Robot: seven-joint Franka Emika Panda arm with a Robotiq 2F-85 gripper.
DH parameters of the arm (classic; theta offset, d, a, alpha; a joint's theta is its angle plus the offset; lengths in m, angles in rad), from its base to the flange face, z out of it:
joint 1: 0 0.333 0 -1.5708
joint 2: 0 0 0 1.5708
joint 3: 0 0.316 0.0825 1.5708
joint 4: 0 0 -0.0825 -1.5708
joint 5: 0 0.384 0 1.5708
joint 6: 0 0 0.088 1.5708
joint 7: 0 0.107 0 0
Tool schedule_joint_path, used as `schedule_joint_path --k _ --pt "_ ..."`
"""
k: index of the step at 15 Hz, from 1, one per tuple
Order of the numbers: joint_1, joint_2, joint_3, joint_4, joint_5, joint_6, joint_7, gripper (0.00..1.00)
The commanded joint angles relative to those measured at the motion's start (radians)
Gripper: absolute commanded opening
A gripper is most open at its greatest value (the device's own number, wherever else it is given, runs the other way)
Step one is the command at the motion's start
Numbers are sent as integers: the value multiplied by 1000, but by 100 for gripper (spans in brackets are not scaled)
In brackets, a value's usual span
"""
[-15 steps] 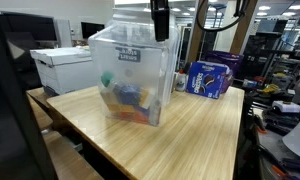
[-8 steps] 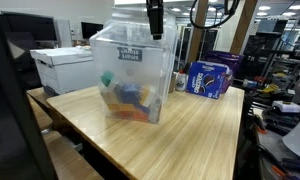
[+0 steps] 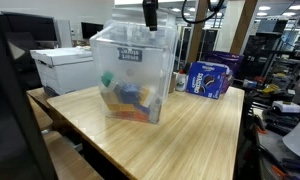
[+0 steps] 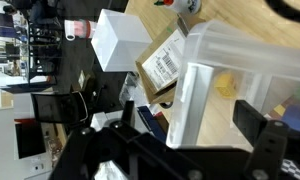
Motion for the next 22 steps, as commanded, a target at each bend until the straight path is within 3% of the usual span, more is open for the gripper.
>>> schedule_joint_path --k 1,3,4,6,7,15,16,22 --pt "-19 -1 -14 11 -2 -17 19 100" --pt "-32 -8 -25 8 5 -4 23 100" --pt "-40 -10 -30 10 12 -2 24 81" --pt "-52 -14 -34 11 24 6 27 67" --pt "-72 -19 -35 15 73 24 21 55" --pt "-206 -72 -94 10 460 185 -52 7" --pt "-219 -83 -105 9 507 202 -70 3" --pt "-297 -119 -150 -19 758 272 -178 6"
